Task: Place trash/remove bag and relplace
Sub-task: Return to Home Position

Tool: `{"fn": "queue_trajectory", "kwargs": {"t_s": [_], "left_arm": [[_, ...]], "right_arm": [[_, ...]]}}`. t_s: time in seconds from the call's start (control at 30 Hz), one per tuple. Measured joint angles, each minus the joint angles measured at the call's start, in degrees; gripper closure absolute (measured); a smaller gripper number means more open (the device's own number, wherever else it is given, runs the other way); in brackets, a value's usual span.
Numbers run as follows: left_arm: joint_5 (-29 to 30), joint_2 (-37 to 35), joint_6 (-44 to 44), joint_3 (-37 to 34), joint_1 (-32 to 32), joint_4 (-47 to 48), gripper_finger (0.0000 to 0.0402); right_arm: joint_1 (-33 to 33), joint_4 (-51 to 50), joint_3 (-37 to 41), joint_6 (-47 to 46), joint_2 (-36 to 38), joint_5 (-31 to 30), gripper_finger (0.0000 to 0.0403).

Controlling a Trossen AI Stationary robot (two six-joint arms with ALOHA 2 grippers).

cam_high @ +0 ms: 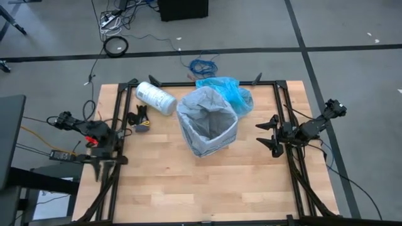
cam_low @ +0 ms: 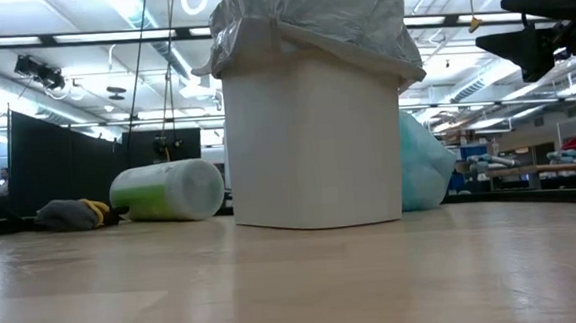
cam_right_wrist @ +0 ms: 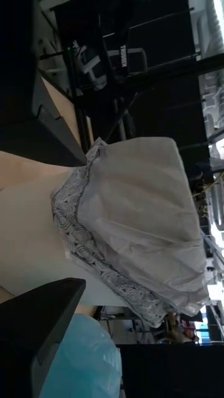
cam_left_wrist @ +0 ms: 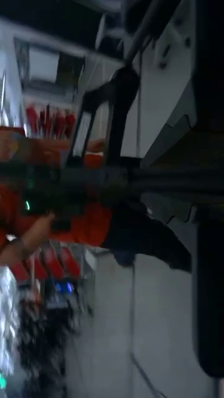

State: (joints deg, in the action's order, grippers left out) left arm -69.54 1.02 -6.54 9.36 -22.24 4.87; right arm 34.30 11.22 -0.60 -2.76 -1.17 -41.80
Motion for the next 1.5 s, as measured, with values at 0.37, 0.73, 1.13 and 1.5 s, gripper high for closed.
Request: {"fn": "queue_trajectory", "kwargs": {"t_s": [0.37, 0.73, 1.13, 1.5], "left_arm": [[-1.28, 0.06, 0.32, -0.10, 0.04, -4.48, 0.0326], [-0.18, 0.04, 0.29, -0.10, 0.07, -7.20, 0.0326], [-0.15, 0.04, 0.28, -0.10, 0.07, -8.44, 0.0326], [-0.15, 0.04, 0.28, -0.10, 0.07, -8.44, 0.0326]], "right_arm": [[0.04, 0.79, -0.02, -0.02, 0.04, -0.04, 0.0103], [0.02, 0.75, -0.04, -0.02, 0.04, -0.04, 0.0105], [0.02, 0.78, -0.04, -0.04, 0.04, -0.06, 0.0104], [0.00, 0.86, -0.07, -0.04, 0.04, -0.09, 0.0104]]}}
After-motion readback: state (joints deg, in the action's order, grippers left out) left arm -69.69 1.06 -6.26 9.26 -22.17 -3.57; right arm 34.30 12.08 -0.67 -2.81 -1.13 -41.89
